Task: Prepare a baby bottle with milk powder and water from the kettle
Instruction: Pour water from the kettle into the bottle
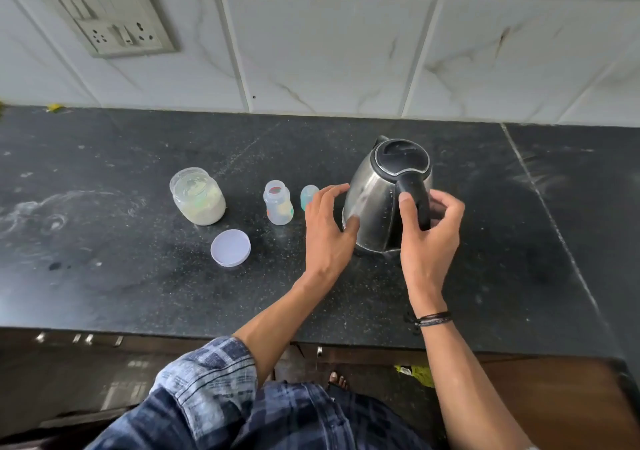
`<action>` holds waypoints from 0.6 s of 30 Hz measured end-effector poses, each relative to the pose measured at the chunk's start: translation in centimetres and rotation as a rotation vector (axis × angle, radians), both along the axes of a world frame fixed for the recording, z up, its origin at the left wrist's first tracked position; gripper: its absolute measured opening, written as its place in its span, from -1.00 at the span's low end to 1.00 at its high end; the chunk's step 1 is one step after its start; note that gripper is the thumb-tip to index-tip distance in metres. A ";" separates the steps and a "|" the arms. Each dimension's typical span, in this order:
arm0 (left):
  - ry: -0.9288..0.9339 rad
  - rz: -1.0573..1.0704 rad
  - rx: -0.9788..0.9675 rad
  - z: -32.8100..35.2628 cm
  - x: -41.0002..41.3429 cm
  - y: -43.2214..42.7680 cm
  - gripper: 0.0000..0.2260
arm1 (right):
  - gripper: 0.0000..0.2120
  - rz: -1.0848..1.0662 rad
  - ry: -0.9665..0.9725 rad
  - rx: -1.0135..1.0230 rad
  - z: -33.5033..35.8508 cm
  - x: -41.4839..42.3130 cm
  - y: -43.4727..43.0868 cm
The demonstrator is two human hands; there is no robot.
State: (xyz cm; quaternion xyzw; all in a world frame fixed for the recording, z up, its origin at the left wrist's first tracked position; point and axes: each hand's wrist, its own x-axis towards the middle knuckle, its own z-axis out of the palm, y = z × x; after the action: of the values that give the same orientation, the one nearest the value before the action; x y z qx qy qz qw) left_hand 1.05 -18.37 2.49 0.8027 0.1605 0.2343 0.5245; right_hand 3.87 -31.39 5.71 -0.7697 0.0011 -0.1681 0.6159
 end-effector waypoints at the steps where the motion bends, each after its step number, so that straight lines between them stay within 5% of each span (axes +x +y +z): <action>1: -0.008 -0.003 0.008 0.0 0.2 0.1 -0.52 | -0.60 0.006 0.055 0.051 -0.1 -0.1 0.2; 18: -0.030 0.091 0.043 0.2 -0.4 4.4 -0.55 | -0.64 -0.066 0.000 0.210 -1.4 2.0 0.6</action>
State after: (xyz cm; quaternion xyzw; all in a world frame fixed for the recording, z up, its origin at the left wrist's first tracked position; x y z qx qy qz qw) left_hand 0.67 -13.92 2.68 0.8020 0.1836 0.2733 0.4984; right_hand 5.84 -30.81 4.35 -0.7003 0.0439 -0.1872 0.6875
